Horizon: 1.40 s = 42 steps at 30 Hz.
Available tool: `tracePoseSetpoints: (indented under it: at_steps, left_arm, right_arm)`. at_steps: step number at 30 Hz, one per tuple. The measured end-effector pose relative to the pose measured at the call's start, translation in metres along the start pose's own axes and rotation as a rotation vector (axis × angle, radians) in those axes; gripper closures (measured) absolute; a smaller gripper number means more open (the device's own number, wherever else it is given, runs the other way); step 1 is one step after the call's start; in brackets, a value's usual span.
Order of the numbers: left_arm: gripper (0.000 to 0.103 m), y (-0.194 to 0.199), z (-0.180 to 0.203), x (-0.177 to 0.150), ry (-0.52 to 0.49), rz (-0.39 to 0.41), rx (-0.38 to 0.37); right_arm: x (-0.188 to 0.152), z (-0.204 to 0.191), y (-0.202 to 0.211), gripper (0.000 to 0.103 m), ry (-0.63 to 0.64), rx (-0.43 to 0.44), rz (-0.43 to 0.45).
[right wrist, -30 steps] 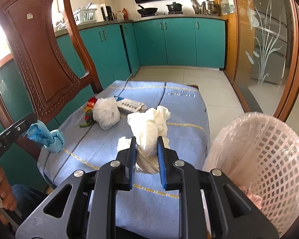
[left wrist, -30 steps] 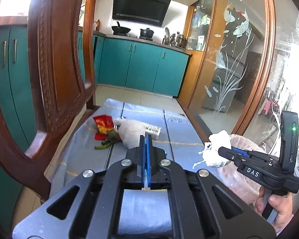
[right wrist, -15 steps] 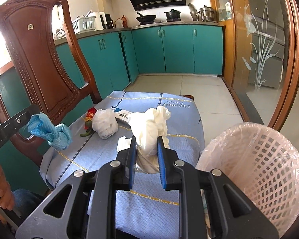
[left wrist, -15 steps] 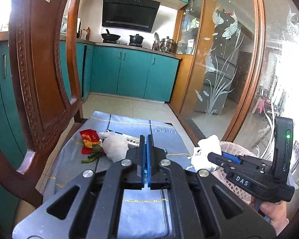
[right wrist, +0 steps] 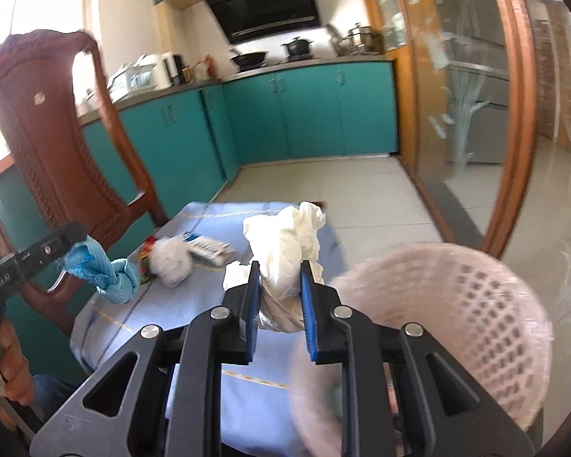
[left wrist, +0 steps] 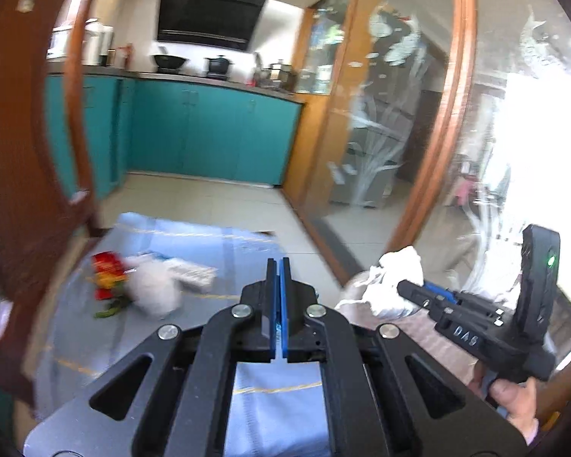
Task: Collect trash
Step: 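Carry the tissue and blue cloth to the basket and open both tools, then grasp the white plastic bag with the left tool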
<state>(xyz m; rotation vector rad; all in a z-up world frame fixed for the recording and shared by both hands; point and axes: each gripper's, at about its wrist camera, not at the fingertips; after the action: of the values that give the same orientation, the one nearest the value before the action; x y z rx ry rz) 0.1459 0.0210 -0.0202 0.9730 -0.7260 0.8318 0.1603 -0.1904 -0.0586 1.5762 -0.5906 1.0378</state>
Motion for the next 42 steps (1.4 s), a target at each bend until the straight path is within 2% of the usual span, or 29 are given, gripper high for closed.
tracePoseSetpoints:
  at_steps: [4, 6, 9, 14, 15, 16, 17, 18, 19, 21, 23, 24, 27, 28, 30, 32, 33, 35, 36, 37, 40, 42]
  left_arm:
    - [0.101, -0.021, 0.036, 0.01, -0.003, -0.036, -0.143]
    - [0.101, -0.035, 0.054, 0.008, -0.012, -0.056, -0.179]
    - [0.101, -0.066, 0.08, -0.002, 0.008, -0.137, -0.258]
    - [0.099, -0.106, 0.109, -0.028, 0.014, -0.262, -0.303]
    - [0.083, -0.112, 0.112, -0.034, 0.015, -0.289, -0.292]
    - [0.052, -0.115, 0.11, -0.037, 0.018, -0.297, -0.284]
    - [0.043, -0.115, 0.107, -0.037, 0.026, -0.288, -0.277]
    - [0.04, -0.113, 0.102, -0.038, 0.036, -0.265, -0.265]
    - [0.04, -0.11, 0.095, -0.037, 0.034, -0.248, -0.24]
    - [0.039, -0.105, 0.078, -0.035, 0.024, -0.2, -0.128]
    - [0.038, -0.1, 0.059, -0.03, 0.008, -0.151, 0.009]
    - [0.036, -0.1, 0.042, -0.028, -0.002, -0.122, 0.118]
    - [0.022, -0.109, -0.002, -0.016, 0.019, -0.08, 0.363]
    - [0.021, -0.117, -0.022, -0.009, 0.038, -0.079, 0.444]
    - [0.022, -0.138, -0.057, 0.002, 0.04, -0.093, 0.554]
    - [0.022, -0.155, -0.08, 0.004, 0.028, -0.132, 0.608]
    - [0.024, -0.163, -0.089, 0.003, 0.028, -0.167, 0.606]
    - [0.043, -0.181, -0.101, -0.003, 0.041, -0.237, 0.574]
    - [0.065, -0.186, -0.105, -0.007, 0.034, -0.264, 0.572]
    - [0.076, -0.186, -0.111, -0.012, 0.025, -0.271, 0.57]
    - [0.088, -0.172, -0.116, -0.016, 0.045, -0.247, 0.529]
    - [0.09, -0.154, -0.116, -0.019, 0.085, -0.234, 0.485]
  right_arm:
    - [-0.009, 0.032, 0.022, 0.083, -0.027, -0.09, 0.002]
    - [-0.019, 0.052, 0.031, 0.083, -0.061, -0.135, -0.01]
    - [-0.033, 0.075, 0.039, 0.083, -0.108, -0.187, -0.033]
    - [-0.052, 0.102, 0.046, 0.083, -0.152, -0.253, -0.082]
    - [-0.055, 0.104, 0.045, 0.081, -0.153, -0.265, -0.097]
    - [-0.057, 0.106, 0.043, 0.077, -0.15, -0.278, -0.113]
    - [-0.059, 0.106, 0.041, 0.073, -0.148, -0.3, -0.133]
    - [-0.062, 0.109, 0.037, 0.062, -0.152, -0.309, -0.141]
    - [-0.064, 0.109, 0.036, 0.05, -0.158, -0.306, -0.145]
    - [-0.066, 0.106, 0.03, 0.039, -0.167, -0.296, -0.151]
    - [-0.064, 0.102, 0.023, 0.036, -0.16, -0.278, -0.151]
    - [-0.061, 0.098, 0.019, 0.035, -0.153, -0.266, -0.151]
    - [-0.045, 0.077, 0.002, 0.033, -0.109, -0.215, -0.137]
    - [-0.041, 0.072, 0.0, 0.031, -0.101, -0.204, -0.131]
    - [-0.032, 0.06, -0.006, 0.028, -0.094, -0.177, -0.118]
    - [-0.02, 0.048, -0.014, 0.026, -0.087, -0.128, -0.109]
    - [-0.015, 0.043, -0.02, 0.024, -0.085, -0.109, -0.106]
    - [-0.003, 0.03, -0.035, 0.021, -0.087, -0.068, -0.098]
    - [0.003, 0.024, -0.044, 0.018, -0.087, -0.052, -0.095]
    - [0.011, 0.015, -0.056, 0.017, -0.083, -0.036, -0.095]
    - [0.031, -0.015, -0.1, 0.016, -0.07, 0.034, -0.114]
    - [0.044, -0.043, -0.141, 0.016, -0.032, 0.092, -0.155]
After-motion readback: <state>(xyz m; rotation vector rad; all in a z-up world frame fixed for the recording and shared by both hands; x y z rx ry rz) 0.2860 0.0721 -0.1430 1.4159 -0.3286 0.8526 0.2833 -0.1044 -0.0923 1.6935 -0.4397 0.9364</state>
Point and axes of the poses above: each gripper's, at about its wrist camera, not at the fingertips, and y roughly against the way its jaws point, z to its right, x to its top, and after that the axes turned 10 degrees about y, right-handed
